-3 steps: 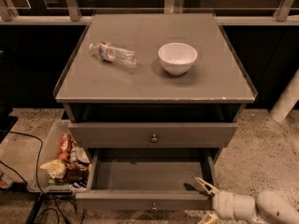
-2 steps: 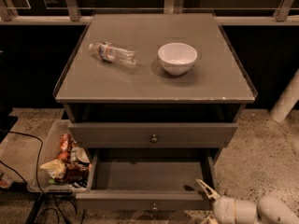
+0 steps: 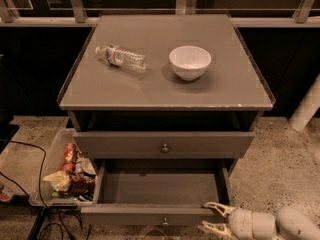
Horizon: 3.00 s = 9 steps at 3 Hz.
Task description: Open middle drawer
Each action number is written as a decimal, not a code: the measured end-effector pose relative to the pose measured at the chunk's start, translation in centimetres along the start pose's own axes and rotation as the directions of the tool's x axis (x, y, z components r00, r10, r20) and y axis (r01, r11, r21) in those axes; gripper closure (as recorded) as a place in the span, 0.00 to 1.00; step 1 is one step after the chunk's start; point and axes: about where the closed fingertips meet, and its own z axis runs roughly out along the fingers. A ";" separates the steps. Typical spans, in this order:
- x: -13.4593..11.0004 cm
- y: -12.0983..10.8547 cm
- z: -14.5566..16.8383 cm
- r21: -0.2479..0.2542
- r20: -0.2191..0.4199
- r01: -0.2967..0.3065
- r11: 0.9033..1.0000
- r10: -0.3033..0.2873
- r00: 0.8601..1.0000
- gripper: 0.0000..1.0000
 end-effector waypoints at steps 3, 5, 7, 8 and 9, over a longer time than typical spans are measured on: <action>-0.4 -1.6 -0.3 0.000 0.000 0.000 1.000 0.000 1.000 1.00; -0.4 -1.0 -0.7 0.004 0.000 0.000 1.000 0.000 1.000 1.00; -0.4 -0.2 -1.0 0.010 0.000 -0.002 1.000 0.002 1.000 0.82; -0.4 -0.2 -1.0 0.009 0.000 -0.002 1.000 0.002 1.000 0.59; -0.4 -0.2 -1.0 0.009 0.000 -0.002 1.000 0.002 1.000 0.34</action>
Offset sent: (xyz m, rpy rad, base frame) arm -0.1935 -0.0937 0.0034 -0.0766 -0.1546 0.0442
